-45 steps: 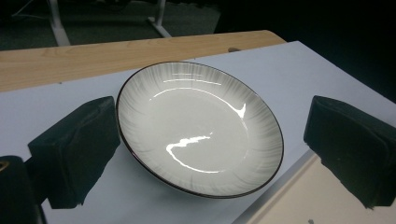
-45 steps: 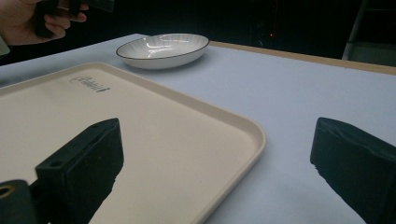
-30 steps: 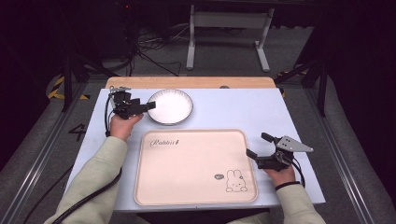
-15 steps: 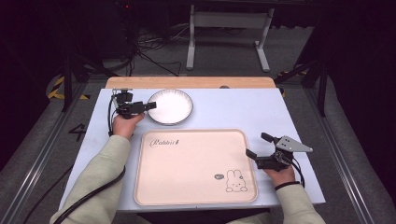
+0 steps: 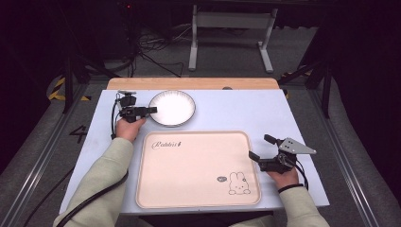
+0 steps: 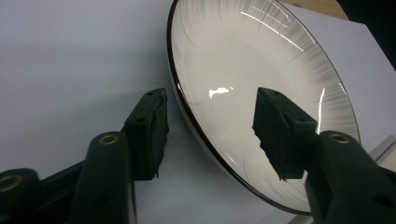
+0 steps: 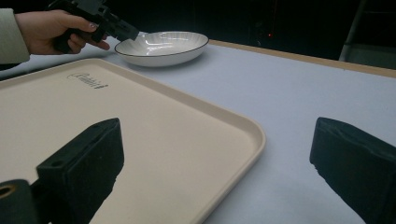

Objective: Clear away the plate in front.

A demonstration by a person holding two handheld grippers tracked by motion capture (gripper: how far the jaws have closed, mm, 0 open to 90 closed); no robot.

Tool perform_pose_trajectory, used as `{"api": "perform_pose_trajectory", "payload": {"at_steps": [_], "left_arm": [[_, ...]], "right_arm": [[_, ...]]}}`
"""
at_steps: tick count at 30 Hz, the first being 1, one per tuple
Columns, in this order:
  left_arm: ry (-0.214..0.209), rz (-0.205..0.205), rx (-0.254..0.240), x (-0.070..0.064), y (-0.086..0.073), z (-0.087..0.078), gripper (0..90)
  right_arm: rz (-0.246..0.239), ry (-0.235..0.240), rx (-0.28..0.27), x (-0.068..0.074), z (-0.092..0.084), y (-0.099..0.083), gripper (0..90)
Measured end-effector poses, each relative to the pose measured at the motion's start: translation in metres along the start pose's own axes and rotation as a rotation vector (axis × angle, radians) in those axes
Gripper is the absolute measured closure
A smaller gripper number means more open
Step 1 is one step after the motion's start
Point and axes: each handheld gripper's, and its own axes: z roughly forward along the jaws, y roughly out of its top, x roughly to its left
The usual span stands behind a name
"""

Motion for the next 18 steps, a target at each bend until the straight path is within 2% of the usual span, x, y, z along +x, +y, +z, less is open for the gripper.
{"api": "perform_pose_trajectory", "payload": {"at_steps": [6,11,18], "left_arm": [[0.006,-0.041,0.017,0.0017,-0.0008,0.0051,52.7],[0.033,-0.047,0.022,0.0007,-0.001,0.0078,62.2],[0.071,-0.027,0.035,-0.0031,-0.0004,0.0099,67.0]], "right_arm": [[-0.001,0.001,-0.001,0.0003,0.0001,-0.0001,3.5],[-0.001,0.0,0.001,0.0006,0.0002,0.0,3.6],[-0.004,-0.001,0.003,0.0009,0.0004,0.0,3.7]]}}
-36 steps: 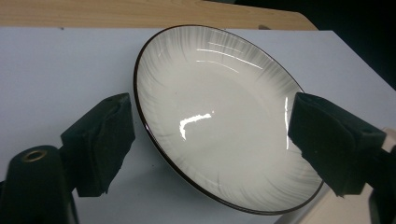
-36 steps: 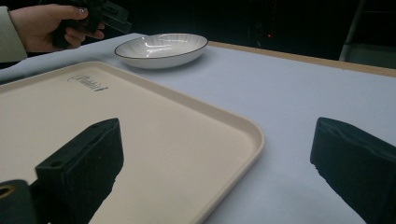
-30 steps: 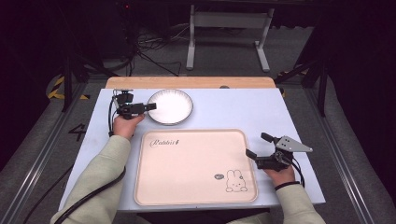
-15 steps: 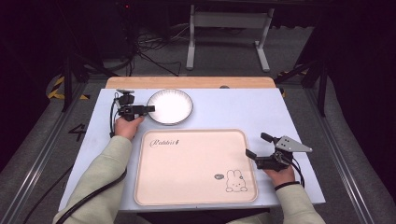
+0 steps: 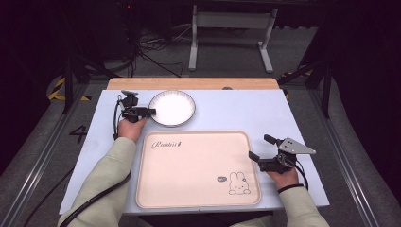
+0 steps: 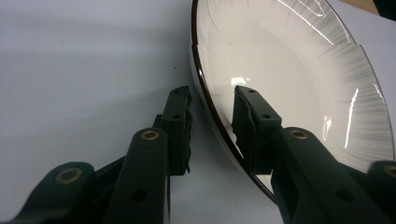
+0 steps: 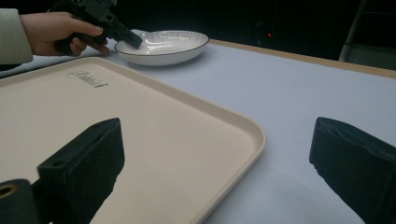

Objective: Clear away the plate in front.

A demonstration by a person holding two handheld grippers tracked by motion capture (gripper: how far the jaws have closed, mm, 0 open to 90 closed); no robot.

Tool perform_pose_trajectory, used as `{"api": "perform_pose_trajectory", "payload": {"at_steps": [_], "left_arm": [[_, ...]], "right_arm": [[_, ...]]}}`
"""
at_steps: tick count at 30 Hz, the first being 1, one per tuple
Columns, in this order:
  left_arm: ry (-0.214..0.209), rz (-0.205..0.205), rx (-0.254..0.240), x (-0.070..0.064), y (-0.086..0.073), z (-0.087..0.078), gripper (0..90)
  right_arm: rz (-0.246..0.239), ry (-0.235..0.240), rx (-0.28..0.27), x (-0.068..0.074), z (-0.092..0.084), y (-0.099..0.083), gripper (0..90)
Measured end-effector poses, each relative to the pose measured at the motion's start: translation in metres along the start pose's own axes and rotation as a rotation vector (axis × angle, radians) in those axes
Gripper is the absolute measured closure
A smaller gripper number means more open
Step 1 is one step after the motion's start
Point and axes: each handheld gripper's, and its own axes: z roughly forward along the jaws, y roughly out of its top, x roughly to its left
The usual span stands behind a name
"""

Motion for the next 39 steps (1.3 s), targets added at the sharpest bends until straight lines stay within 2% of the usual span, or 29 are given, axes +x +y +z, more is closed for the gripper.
{"api": "perform_pose_trajectory", "payload": {"at_steps": [2,8,13,19,21,25,27,30,34,39], "left_arm": [[0.001,0.025,-0.003,-0.0008,-0.0011,0.0006,67.4],[-0.021,0.01,-0.016,0.0012,-0.0026,0.0015,68.4],[-0.028,-0.027,-0.013,0.0011,-0.0018,0.0026,71.2],[-0.041,-0.09,0.002,0.003,0.0004,0.0031,74.6],[-0.054,-0.11,-0.009,0.0033,0.0005,0.0043,74.8],[-0.052,-0.13,-0.009,0.0032,0.0005,0.0041,75.9],[-0.049,-0.154,-0.015,0.0026,0.0003,0.0044,76.8],[-0.049,-0.173,-0.027,0.0013,0.0004,0.0053,78.7],[-0.05,-0.177,-0.032,0.0006,0.0003,0.0047,79.4],[-0.076,-0.199,-0.073,-0.0018,-0.0002,0.0019,82.1]], "right_arm": [[-0.001,0.0,0.001,0.0002,0.0,0.0,3.8],[-0.002,-0.001,0.002,0.0004,0.0003,0.0001,3.9],[-0.003,-0.002,0.004,0.0006,0.0005,0.0001,4.1],[-0.007,-0.005,0.003,0.0008,0.0005,0.0002,4.3],[-0.007,-0.005,0.004,0.0008,0.0005,0.0001,4.3],[-0.006,-0.008,0.007,0.0008,0.0005,0.0002,4.5],[-0.006,-0.009,0.004,0.0008,0.0006,0.0001,4.5],[-0.008,-0.01,0.003,0.0009,0.0005,0.0001,4.5],[-0.006,-0.012,0.001,0.0008,0.0003,0.0,4.5],[-0.005,-0.012,0.002,0.0008,0.0004,0.0001,4.5]]}}
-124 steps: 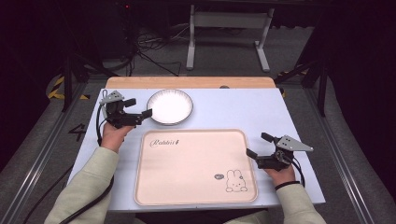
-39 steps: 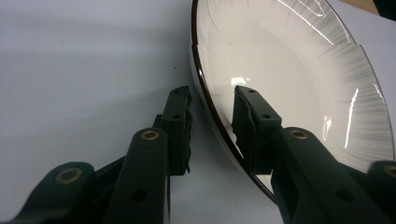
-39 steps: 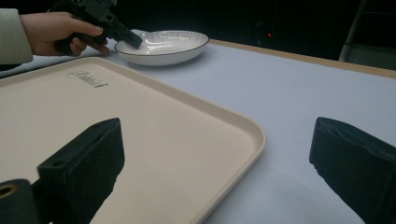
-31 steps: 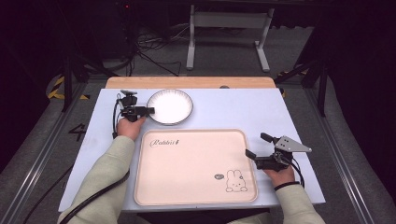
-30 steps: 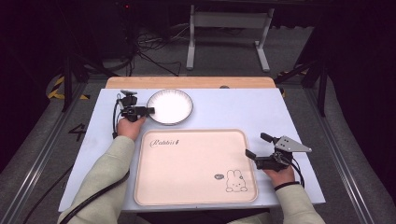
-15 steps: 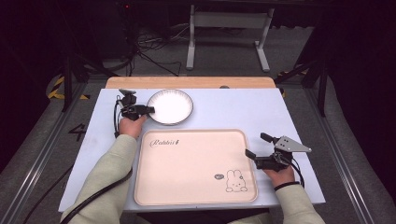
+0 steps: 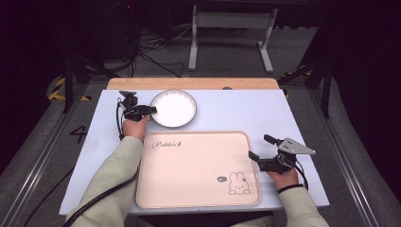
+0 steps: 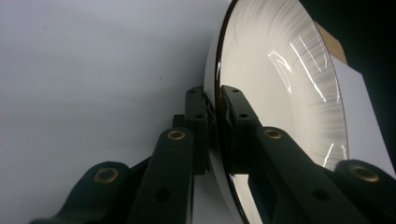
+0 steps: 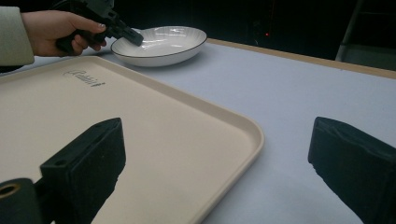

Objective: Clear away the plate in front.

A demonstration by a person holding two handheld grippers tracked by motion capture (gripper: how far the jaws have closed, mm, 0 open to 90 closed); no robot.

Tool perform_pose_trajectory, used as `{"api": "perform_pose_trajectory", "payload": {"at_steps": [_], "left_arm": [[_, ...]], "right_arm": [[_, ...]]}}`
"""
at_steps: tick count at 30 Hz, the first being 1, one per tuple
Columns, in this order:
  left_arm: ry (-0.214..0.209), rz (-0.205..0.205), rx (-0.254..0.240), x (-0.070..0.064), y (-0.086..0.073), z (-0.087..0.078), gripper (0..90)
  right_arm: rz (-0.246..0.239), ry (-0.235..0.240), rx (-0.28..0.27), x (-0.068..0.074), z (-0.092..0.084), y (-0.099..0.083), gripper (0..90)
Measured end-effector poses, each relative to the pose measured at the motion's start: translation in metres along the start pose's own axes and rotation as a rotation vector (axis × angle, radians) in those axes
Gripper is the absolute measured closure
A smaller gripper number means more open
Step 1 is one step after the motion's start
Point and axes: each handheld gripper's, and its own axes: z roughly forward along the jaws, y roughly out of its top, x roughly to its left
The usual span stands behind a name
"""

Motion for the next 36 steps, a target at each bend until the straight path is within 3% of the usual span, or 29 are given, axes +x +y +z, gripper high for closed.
{"api": "perform_pose_trajectory", "payload": {"at_steps": [6,14,19,25,30,36], "left_arm": [[-0.006,0.045,-0.055,-0.012,0.0,-0.006,83.9],[-0.01,0.087,-0.067,-0.018,0.003,-0.013,82.8],[-0.003,0.143,-0.079,-0.028,0.006,-0.023,82.6],[0.002,0.171,-0.098,-0.039,0.008,-0.033,82.5],[0.004,0.193,-0.07,-0.046,0.012,-0.039,82.2],[-0.015,0.203,-0.095,-0.049,0.013,-0.049,82.1]], "right_arm": [[0.003,-0.002,0.002,0.0,0.0,0.0,4.5],[0.004,-0.002,0.001,0.0,0.0,0.0,4.5],[0.004,-0.002,0.002,0.0,0.0,0.0,4.5],[0.005,-0.001,0.001,0.0,0.0,0.0,4.5],[0.004,-0.001,0.001,0.0,0.0,0.0,4.5],[0.001,0.0,0.0,0.0,0.0,0.0,4.5]]}}
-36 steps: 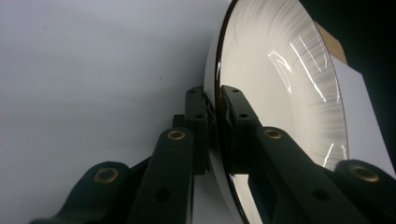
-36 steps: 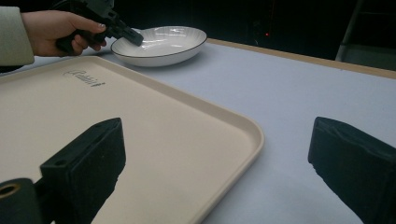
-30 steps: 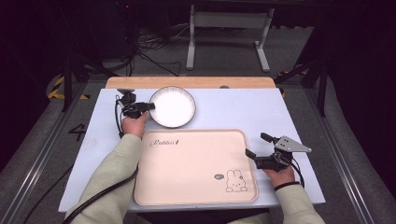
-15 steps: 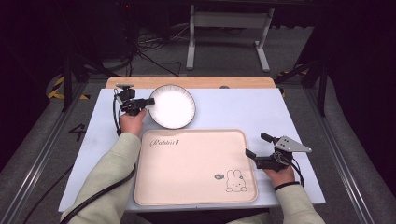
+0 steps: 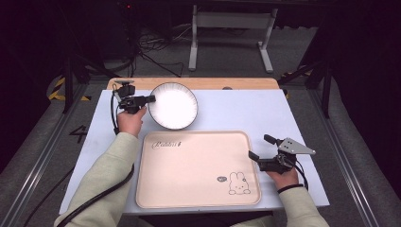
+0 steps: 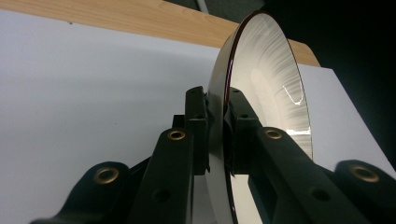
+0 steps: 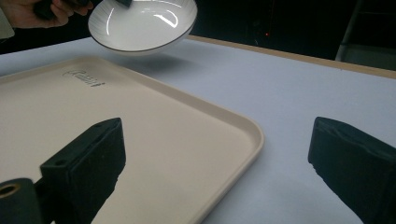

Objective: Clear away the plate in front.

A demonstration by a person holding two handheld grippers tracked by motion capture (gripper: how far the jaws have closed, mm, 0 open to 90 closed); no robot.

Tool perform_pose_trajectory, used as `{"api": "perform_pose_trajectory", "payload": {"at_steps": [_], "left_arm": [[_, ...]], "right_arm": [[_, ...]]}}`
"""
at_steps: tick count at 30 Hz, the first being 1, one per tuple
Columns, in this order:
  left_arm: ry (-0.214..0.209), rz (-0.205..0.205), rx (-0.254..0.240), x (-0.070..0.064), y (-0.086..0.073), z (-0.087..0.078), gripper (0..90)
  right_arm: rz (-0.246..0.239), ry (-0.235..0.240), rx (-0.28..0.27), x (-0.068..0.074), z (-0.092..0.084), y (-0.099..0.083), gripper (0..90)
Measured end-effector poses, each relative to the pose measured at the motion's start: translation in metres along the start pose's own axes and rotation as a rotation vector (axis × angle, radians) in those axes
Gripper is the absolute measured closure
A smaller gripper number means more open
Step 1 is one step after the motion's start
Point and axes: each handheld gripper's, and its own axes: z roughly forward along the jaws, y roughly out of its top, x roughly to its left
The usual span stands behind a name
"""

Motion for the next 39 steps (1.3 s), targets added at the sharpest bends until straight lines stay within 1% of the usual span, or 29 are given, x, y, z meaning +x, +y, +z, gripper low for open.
{"api": "perform_pose_trajectory", "payload": {"at_steps": [3,6,9,16,18,23,26,30,33,39], "left_arm": [[-0.004,0.004,-0.01,-0.002,0.0,-0.004,82.1],[-0.022,0.024,-0.019,-0.004,0.0,-0.011,81.9],[-0.038,0.036,-0.024,-0.006,0.0,-0.018,82.0],[-0.066,0.048,-0.036,-0.01,-0.001,-0.028,81.8],[-0.087,0.05,-0.03,-0.01,-0.002,-0.031,81.3],[-0.109,0.068,-0.03,-0.012,-0.004,-0.04,81.1],[-0.123,0.075,-0.036,-0.016,-0.005,-0.047,81.1],[-0.128,0.081,-0.031,-0.021,-0.007,-0.054,81.0],[-0.131,0.099,-0.024,-0.026,-0.009,-0.057,81.0],[-0.155,0.114,-0.012,-0.031,-0.013,-0.061,81.1]], "right_arm": [[0.001,-0.001,0.001,0.0,0.0,0.0,4.5],[0.001,0.0,0.001,0.0,0.0,0.0,4.5],[-0.001,0.001,0.001,0.0,0.0,0.0,4.5],[-0.003,0.001,0.003,0.0,0.0,0.0,4.5],[-0.004,0.001,0.003,0.0,0.0,0.0,4.5],[-0.005,0.001,0.003,0.0,0.0,0.0,4.5],[-0.005,0.0,0.004,0.0,0.0,0.0,4.5],[-0.003,-0.002,0.006,0.0,0.0,0.0,4.5],[-0.003,-0.002,0.006,0.001,0.0,0.0,4.5],[-0.004,-0.001,0.004,0.0,0.0,0.0,4.5]]}}
